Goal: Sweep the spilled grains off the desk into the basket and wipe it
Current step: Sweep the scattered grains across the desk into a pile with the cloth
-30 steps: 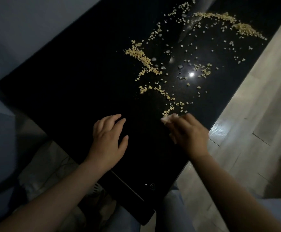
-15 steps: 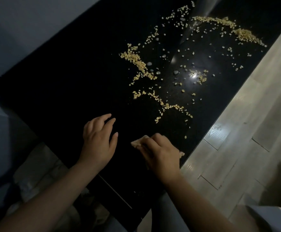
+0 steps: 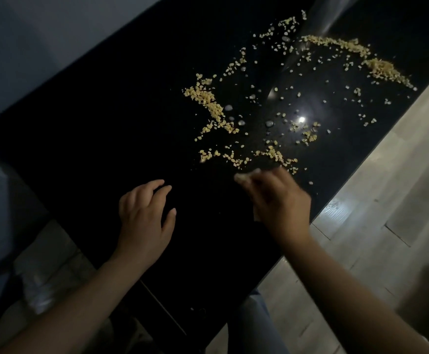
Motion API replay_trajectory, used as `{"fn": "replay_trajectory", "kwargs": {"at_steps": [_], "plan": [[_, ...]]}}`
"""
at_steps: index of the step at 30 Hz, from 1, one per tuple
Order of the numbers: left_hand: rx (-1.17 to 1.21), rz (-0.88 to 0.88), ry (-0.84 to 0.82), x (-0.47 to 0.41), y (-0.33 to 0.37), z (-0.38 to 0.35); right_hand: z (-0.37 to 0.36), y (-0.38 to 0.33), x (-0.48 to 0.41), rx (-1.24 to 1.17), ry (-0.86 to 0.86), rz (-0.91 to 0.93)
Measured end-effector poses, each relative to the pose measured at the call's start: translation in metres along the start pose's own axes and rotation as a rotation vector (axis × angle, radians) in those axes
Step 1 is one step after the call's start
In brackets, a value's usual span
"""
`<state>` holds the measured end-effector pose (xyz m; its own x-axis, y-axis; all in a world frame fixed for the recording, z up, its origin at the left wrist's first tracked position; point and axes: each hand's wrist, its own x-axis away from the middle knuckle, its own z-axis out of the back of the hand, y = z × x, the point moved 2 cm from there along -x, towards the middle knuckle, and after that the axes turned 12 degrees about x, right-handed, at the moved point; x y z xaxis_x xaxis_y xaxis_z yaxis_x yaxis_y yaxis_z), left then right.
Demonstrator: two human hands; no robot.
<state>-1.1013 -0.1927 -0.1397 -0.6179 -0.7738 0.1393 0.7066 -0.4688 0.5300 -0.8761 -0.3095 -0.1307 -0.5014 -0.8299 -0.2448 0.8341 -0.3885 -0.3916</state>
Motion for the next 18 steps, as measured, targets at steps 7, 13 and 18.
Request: {"fn": "replay_trajectory", "kwargs": {"at_steps": [7,13,18], "plan": [[-0.019,0.041,0.010,-0.003,0.002,-0.005,-0.017,0.015,0.054,0.035,-0.088,0.134],[-0.004,0.059,0.036,-0.005,0.008,-0.007,-0.011,0.064,0.008,0.164,-0.033,0.029],[0.002,0.088,0.050,-0.007,0.011,-0.006,-0.001,0.056,-0.031,0.112,-0.027,-0.044]]}}
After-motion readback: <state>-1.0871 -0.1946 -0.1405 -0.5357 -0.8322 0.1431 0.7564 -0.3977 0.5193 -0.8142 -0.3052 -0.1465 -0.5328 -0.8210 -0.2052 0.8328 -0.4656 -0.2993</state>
